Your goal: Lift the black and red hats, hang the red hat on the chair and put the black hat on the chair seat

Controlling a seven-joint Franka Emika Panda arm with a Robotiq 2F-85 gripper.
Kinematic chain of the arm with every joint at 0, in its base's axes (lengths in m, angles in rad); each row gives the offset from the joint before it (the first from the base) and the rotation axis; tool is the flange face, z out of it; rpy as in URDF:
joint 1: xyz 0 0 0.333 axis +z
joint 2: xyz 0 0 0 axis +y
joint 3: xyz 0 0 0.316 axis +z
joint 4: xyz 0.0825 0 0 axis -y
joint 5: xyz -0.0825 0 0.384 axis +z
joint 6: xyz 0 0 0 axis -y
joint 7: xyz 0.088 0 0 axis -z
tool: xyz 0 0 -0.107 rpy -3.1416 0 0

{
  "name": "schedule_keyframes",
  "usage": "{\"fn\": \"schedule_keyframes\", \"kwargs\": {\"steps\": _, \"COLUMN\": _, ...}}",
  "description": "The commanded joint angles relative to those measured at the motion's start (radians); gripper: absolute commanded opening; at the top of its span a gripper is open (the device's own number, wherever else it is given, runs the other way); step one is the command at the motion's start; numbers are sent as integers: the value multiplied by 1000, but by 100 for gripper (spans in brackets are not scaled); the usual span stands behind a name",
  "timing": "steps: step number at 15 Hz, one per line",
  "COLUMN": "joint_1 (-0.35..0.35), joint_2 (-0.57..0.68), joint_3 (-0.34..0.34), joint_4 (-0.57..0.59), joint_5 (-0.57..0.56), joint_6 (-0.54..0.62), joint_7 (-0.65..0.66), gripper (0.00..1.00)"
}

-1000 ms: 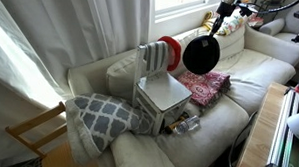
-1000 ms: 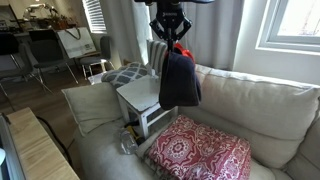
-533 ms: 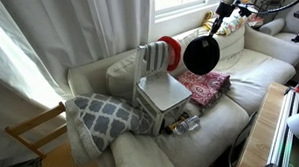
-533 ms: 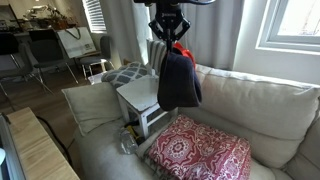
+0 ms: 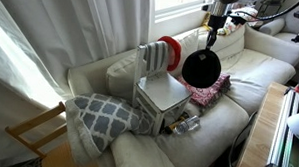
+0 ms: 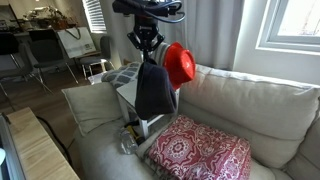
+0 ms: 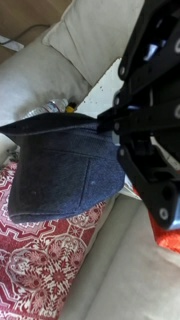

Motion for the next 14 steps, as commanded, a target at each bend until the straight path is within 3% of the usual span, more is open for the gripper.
{"fn": "schedule_keyframes", "kwargs": {"steps": 1, "joint_1": 41, "joint_2": -5, "joint_3": 35, "joint_4": -25, "joint_5": -53, "joint_6": -38, "joint_7": 87, "gripper": 1}}
{"fn": "schedule_keyframes", "kwargs": {"steps": 7, "joint_1": 122, "joint_2": 42, "joint_3": 114, "joint_4": -11, "joint_5": -135, "joint_6": 30, "joint_7": 248, "gripper": 1}}
{"fn": "schedule_keyframes", "kwargs": {"steps": 10, "joint_1": 146, "joint_2": 83, "joint_3": 152, "joint_4": 18, "joint_5": -97, "joint_6": 51, "joint_7": 265, "gripper": 1}}
{"fn": "schedule_keyframes", "kwargs": {"steps": 14, "joint_1": 175, "joint_2": 165, "joint_3": 200, "joint_4": 48, "joint_5": -114, "joint_6": 206, "joint_7": 307, "gripper": 1}}
